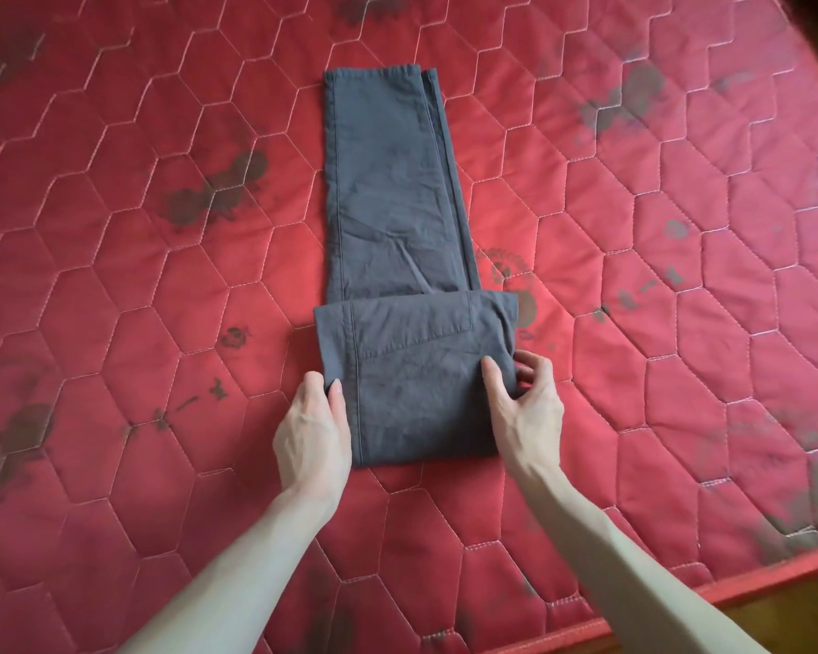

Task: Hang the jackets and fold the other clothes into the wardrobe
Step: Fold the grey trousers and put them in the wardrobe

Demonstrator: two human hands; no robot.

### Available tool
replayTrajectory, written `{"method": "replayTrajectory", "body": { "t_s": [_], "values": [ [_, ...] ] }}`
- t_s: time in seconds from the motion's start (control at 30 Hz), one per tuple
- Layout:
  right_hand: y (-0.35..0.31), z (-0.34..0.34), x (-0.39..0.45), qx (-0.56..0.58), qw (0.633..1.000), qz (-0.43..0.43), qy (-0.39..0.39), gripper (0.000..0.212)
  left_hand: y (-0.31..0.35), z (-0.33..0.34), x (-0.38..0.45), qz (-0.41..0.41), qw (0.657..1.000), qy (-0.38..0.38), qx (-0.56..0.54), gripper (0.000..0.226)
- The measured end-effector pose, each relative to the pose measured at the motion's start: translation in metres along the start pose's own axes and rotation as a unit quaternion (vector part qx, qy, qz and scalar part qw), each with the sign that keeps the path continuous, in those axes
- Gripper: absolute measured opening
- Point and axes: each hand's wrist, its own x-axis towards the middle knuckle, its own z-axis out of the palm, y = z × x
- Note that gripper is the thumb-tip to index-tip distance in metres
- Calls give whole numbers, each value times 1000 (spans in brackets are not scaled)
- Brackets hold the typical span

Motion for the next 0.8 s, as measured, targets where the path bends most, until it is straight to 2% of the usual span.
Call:
{"method": "replayTrajectory", "body": {
  "t_s": [0.17, 0.3, 0.37, 0.47, 0.57, 0.63, 0.7, 0.73, 0.8],
  "values": [
    [-2, -12, 29, -16, 996, 13, -85, 25, -2, 0, 0, -1, 1000, -1, -13, 23],
    [0, -20, 40, -33, 990, -8, -137, 19, -3, 4, 0, 1, 1000, -2, 2, 23],
    [-1, -20, 39, -79, 988, -43, -128, 27, -3, 5, -2, 7, 1000, 5, 8, 21],
    [-7, -14, 37, -128, 981, -112, -91, 27, -2, 9, -9, 18, 1000, 24, 4, 14],
    [-13, -9, 44, -96, 983, -127, -93, 25, -4, 12, -12, 24, 998, 50, -30, 34],
    [-11, -7, 50, -105, 980, -145, -86, 28, -8, 14, -11, 64, 995, 72, -10, 48],
    [-6, -7, 49, -149, 969, -186, -63, 21, -17, 12, -8, 151, 984, 75, 63, 59],
    [-2, -8, 46, -182, 959, -212, -53, 24, -21, 12, -7, 200, 974, 61, 92, 62],
    [10, -10, 42, -263, 923, -281, -27, 51, -28, 10, -5, 282, 950, 15, 133, 61]
  ]
}}
